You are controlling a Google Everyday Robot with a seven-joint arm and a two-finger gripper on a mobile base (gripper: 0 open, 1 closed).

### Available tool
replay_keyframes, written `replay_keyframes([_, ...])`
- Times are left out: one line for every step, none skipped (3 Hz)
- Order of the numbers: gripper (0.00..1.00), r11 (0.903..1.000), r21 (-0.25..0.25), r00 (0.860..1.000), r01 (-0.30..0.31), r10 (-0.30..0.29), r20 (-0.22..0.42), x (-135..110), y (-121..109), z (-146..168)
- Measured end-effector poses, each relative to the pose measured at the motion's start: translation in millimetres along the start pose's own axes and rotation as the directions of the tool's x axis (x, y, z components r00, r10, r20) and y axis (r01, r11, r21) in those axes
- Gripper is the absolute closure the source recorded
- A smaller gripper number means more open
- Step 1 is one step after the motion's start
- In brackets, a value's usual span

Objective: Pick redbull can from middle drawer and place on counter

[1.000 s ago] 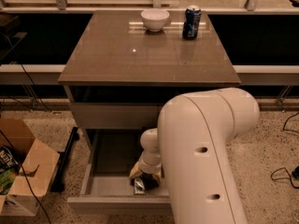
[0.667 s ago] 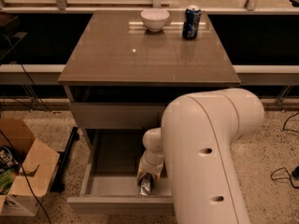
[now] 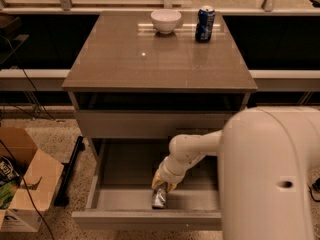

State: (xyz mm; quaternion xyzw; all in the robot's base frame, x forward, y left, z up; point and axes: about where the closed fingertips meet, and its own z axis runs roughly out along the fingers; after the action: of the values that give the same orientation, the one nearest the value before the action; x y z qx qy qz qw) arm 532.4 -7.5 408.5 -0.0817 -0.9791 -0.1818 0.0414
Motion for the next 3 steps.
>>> replay_keyframes([1.00, 0.9856, -0.166, 0.999, 0.031, -0.026, 0.036, 3, 15, -44])
replay_keyframes([1.00, 0.9541, -0.282, 0.992, 0.099, -0.072, 0.106, 6, 11, -100])
replay_keyframes([1.00, 0.9104, -0.367, 0.973, 0.191, -0.125, 0.196, 8, -4, -172])
